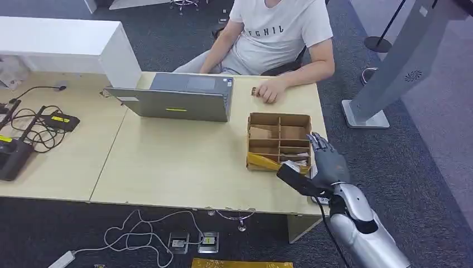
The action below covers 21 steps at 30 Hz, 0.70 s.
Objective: Pass the card to the sensor for recognition and then transmit it.
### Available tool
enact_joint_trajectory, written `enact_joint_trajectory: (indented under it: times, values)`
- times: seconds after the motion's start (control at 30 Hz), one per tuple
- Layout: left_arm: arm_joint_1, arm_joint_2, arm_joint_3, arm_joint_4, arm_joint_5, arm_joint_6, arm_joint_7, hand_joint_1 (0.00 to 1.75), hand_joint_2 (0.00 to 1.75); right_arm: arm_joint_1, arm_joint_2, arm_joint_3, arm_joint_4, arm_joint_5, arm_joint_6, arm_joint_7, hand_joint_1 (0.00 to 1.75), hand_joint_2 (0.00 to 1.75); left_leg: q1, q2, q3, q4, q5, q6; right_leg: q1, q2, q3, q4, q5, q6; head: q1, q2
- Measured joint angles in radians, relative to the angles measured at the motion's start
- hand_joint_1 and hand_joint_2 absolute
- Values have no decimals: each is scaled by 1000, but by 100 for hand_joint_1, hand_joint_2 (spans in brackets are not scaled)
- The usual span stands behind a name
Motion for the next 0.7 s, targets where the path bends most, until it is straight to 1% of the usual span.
enact_joint_trajectory:
  times: [0.37, 0.57, 0.7]
  values:
    - [0, 0, 0, 0, -7, -3, -2, 0, 0, -7, 45, 3, 16, 29, 0, -21, 0, 175, 0, 0, 0, 0, 0, 0, 0, 0, 0, 0, 0, 0, 0, 0]
    - [0, 1, -1, 0, -10, -7, -3, 0, 0, -13, 54, 4, 11, 31, 29, -1, 0, 175, 0, 0, 0, 0, 0, 0, 0, 0, 0, 0, 0, 0, 0, 0]
    - [0, 3, -1, 0, -15, -11, -3, 0, 0, -13, 55, 4, 5, 31, 38, 2, 0, 175, 0, 0, 0, 0, 0, 0, 0, 0, 0, 0, 0, 0, 0, 0]
